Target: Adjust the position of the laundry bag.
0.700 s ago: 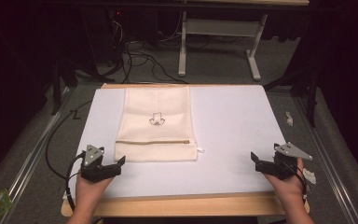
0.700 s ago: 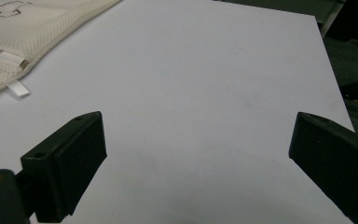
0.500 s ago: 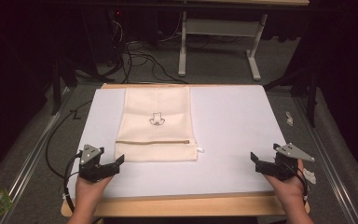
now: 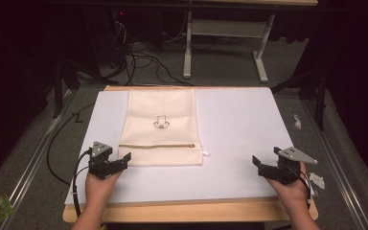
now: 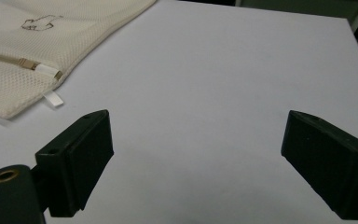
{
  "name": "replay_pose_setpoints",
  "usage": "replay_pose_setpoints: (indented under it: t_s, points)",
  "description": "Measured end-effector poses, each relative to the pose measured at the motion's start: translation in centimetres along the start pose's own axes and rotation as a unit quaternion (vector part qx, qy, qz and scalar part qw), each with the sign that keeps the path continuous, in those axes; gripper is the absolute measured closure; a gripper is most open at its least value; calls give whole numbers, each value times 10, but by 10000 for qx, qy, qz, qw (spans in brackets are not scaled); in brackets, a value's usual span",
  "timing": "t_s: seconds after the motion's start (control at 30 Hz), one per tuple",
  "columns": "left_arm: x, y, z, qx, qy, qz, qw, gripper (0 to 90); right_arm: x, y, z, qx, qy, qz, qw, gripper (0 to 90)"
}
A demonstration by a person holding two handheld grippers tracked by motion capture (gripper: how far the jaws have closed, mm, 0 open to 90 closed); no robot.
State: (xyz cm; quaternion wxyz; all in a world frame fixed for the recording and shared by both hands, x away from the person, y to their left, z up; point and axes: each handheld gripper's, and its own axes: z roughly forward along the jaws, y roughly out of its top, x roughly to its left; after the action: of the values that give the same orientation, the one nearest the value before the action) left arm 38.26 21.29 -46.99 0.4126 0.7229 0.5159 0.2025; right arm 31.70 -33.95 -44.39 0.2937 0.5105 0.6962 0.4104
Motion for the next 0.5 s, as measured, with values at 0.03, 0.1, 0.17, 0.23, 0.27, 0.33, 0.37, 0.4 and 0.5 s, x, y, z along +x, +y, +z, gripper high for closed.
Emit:
replay_pose_setpoints:
  t_s: [0.03, 0.1, 0.17, 0.23, 0.27, 0.33, 0.37, 0.4, 0.5]
  points:
    - [1, 0, 4, 79, -7, -66, 9999, 221, 2, 0, 3, 42, 38, 27, 10000, 99]
    - [2, 1, 10, 240, 31, -174, 9996, 243, 6, 1, 8, 92, 96, 32, 9999, 109]
    - [2, 1, 12, 371, 12, -261, 9990, 297, 14, 3, 13, 143, 126, -74, 9998, 145]
    - [1, -1, 11, 452, 16, -126, 9989, 333, 27, 4, 16, 188, 175, -229, 9994, 178]
    - [1, -1, 11, 524, 37, -69, 9986, 359, 31, 5, 17, 206, 232, -217, 9993, 197]
    - [4, -5, 12, 610, 27, -142, 9980, 392, 40, 6, 22, 259, 404, -158, 9987, 229]
    - [5, -5, 12, 587, 15, -189, 9981, 415, 45, 8, 26, 293, 447, -174, 9984, 254]
    - [6, -6, 11, 556, 32, -211, 9982, 438, 48, 8, 28, 294, 456, -179, 9984, 277]
    - [6, -7, 10, 553, 31, -143, 9984, 587, 66, 13, 39, 375, 567, -303, 9972, 316]
